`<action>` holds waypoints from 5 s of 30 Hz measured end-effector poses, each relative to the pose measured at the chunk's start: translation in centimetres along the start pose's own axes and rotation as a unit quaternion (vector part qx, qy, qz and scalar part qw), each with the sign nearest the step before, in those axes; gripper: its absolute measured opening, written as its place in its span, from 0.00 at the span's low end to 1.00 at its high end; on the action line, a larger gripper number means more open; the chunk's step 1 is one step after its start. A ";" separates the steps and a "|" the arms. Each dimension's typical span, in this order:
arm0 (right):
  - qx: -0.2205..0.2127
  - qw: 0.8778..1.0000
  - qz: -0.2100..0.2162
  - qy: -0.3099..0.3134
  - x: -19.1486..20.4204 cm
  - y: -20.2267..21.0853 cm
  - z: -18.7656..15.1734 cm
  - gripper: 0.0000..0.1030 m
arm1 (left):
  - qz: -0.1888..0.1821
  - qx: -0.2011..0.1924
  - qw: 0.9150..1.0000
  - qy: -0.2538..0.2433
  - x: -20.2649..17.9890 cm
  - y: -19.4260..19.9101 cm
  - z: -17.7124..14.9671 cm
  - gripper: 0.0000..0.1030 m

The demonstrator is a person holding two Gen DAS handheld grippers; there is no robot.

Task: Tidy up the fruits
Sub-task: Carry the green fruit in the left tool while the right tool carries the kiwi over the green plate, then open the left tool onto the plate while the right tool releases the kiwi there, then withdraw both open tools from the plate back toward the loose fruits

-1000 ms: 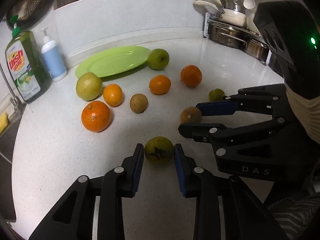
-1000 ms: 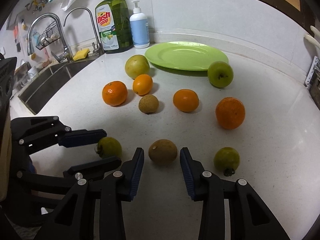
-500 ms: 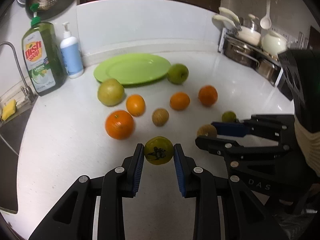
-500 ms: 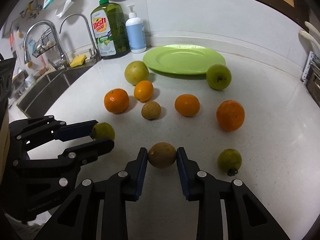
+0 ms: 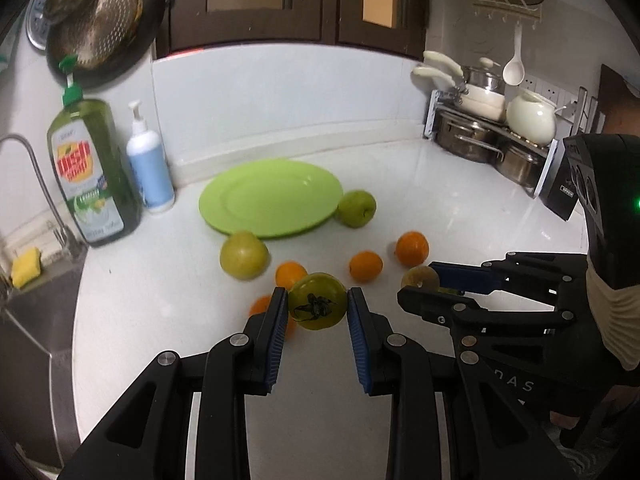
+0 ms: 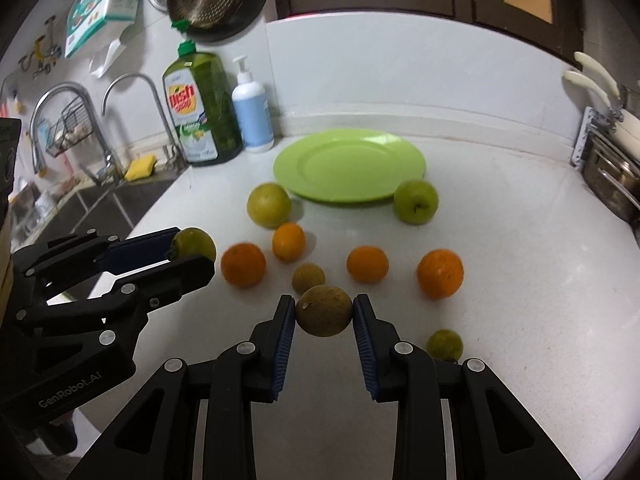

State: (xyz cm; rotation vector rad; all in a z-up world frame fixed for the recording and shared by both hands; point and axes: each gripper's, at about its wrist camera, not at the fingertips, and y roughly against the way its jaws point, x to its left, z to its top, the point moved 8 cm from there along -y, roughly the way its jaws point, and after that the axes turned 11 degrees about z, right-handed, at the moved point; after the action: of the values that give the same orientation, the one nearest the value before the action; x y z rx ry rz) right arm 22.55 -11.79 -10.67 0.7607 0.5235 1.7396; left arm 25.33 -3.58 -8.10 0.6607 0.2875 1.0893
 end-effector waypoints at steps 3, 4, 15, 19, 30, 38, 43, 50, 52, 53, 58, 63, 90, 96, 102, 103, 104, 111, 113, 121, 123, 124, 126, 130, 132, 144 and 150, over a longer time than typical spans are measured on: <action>-0.007 1.000 -0.001 -0.002 0.2 0.4 0.9 0.30 | 0.007 -0.007 1.000 0.002 0.4 0.1 1.0 0.29; -0.008 1.000 -0.002 0.000 0.2 0.4 1.1 0.30 | 0.009 -0.007 1.000 0.004 0.5 0.1 1.3 0.29; -0.032 0.999 0.022 0.024 -1.2 0.8 5.9 0.30 | 0.050 -0.025 0.998 0.036 1.0 -0.5 5.2 0.29; -0.035 0.998 0.027 0.034 -2.0 0.6 7.9 0.30 | 0.059 -0.029 0.997 0.044 1.0 -1.4 6.9 0.29; -0.019 0.998 0.037 0.056 -4.7 -2.8 12.2 0.30 | 0.081 -0.018 0.996 0.046 2.0 -5.5 9.9 0.29; 0.009 0.997 0.043 0.062 -6.1 -6.4 14.1 0.30 | 0.083 0.011 0.995 0.045 3.3 -9.6 11.0 0.29; 0.046 0.996 0.043 0.063 -7.3 -9.7 14.9 0.30 | 0.081 0.034 0.995 0.038 3.6 -12.7 11.1 0.29; 0.091 0.994 0.046 0.044 -9.0 -13.6 15.0 0.30 | 0.076 0.079 0.993 0.040 4.1 -16.7 10.7 0.29; 0.106 0.992 0.049 0.037 -9.5 -14.8 14.8 0.30 | 0.076 0.092 0.992 0.038 4.2 -17.7 10.4 0.29; 0.111 0.992 0.050 0.036 -9.6 -15.1 14.7 0.30 | 0.076 0.097 0.992 0.039 4.3 -18.1 10.3 0.29; 0.137 0.989 0.046 0.028 -10.1 -16.9 14.0 0.30 | 0.063 0.131 0.988 0.046 4.4 -20.0 9.3 0.29; 0.153 0.987 0.045 0.025 -10.3 -17.9 13.5 0.30 | 0.061 0.159 0.985 0.041 4.2 -21.1 8.5 0.29; 0.127 0.990 0.051 0.019 -9.4 -15.8 13.8 0.34 | 0.083 0.123 0.987 0.065 5.1 -18.0 9.5 0.38; 0.078 0.996 0.040 0.023 -8.5 -12.3 14.5 0.42 | 0.097 0.087 0.989 0.068 5.6 -14.2 10.1 0.47; 0.027 0.999 0.026 0.032 -7.0 -8.3 14.6 0.43 | 0.109 0.046 0.991 0.063 5.3 -9.7 10.3 0.54; 0.017 0.999 0.022 0.033 -6.8 -7.4 14.5 0.44 | 0.110 0.040 0.991 0.063 5.1 -9.2 10.4 0.55; 0.009 0.999 0.019 0.034 -6.7 -6.8 14.4 0.47 | 0.110 0.032 0.991 0.062 5.1 -8.4 10.4 0.55; -0.042 0.998 -0.006 0.038 -5.7 -1.8 13.5 0.59 | 0.110 -0.005 0.993 0.049 4.0 -4.3 10.1 0.61; -0.052 0.998 -0.015 0.033 -5.6 -0.5 12.9 0.62 | 0.108 -0.011 0.993 0.046 3.6 -3.4 9.9 0.63; -0.075 0.996 -0.041 0.002 -5.8 3.2 10.3 0.65 | 0.104 -0.038 0.994 0.013 1.4 -0.2 8.4 0.70; -0.078 0.996 -0.051 -0.003 -6.0 4.0 9.4 0.65 | 0.103 -0.044 0.994 0.003 0.9 0.3 8.0 0.71; -0.078 0.995 -0.055 -0.006 -6.1 4.3 9.0 0.65 | 0.102 -0.045 0.994 -0.003 0.6 0.4 7.8 0.71; -0.076 0.995 -0.062 -0.012 -6.1 4.6 8.1 0.65 | 0.097 -0.046 0.994 -0.011 0.2 0.6 7.3 0.71; -0.071 0.995 -0.070 -0.024 -6.1 5.0 6.7 0.65 | 0.083 -0.042 0.996 -0.016 -0.6 0.7 6.2 0.72; -0.067 0.994 -0.075 -0.030 -6.2 5.1 5.8 0.65 | 0.078 -0.038 0.996 -0.022 -1.0 0.6 5.6 0.72; -0.029 0.992 -0.097 -0.075 -7.0 4.0 0.6 0.65 | 0.060 -0.008 0.995 -0.082 -3.2 -1.7 1.4 0.72; -0.006 0.990 -0.100 -0.102 -7.8 2.7 -1.3 0.65 | 0.044 0.015 0.994 -0.098 -4.1 -3.6 -0.2 0.72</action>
State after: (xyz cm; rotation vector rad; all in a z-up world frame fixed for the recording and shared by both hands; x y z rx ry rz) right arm 21.17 -20.01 -11.52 0.8378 0.4348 1.4610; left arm 25.92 -8.24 -10.90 0.8063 0.1067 1.0964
